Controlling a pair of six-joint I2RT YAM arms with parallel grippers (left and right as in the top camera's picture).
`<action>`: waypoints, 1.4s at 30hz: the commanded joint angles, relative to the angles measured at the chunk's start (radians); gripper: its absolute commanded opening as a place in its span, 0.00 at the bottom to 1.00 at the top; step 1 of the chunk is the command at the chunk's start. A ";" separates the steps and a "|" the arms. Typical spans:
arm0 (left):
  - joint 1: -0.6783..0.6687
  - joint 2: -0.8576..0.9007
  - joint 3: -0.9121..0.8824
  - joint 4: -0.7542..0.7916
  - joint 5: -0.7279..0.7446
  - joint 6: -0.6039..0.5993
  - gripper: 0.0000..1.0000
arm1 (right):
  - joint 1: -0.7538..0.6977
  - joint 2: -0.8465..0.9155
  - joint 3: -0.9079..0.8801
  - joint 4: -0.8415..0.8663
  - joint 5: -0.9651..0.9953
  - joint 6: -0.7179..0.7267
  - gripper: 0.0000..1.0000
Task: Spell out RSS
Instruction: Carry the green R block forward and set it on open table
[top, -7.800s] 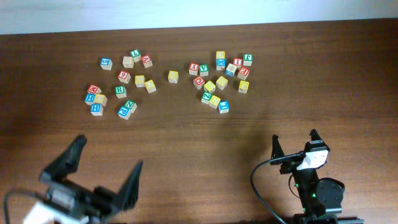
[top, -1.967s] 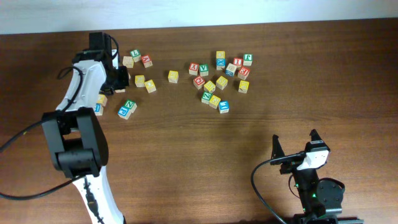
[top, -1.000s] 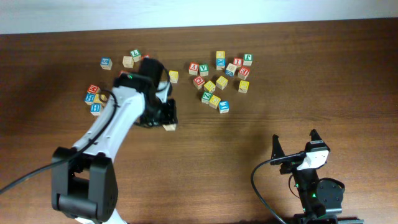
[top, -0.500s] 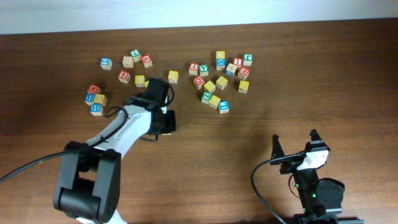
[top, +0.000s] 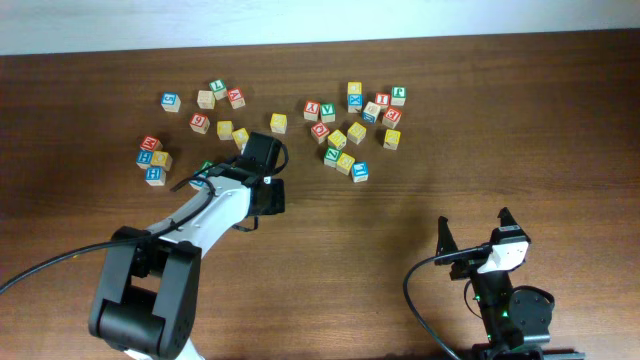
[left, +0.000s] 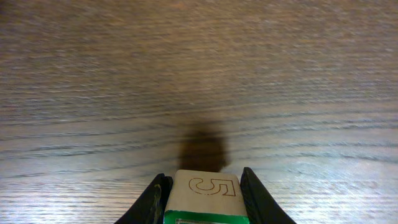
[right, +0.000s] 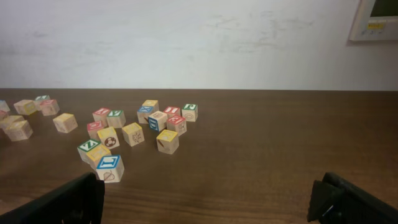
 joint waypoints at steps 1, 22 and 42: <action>0.000 0.007 -0.003 -0.002 -0.051 -0.002 0.24 | -0.007 -0.008 -0.005 -0.005 0.005 0.000 0.98; -0.004 0.007 -0.003 -0.048 0.002 -0.003 0.27 | -0.007 -0.008 -0.005 -0.005 0.005 0.000 0.98; -0.003 0.006 0.010 -0.034 -0.006 -0.003 0.42 | -0.007 -0.008 -0.005 -0.005 0.005 0.000 0.98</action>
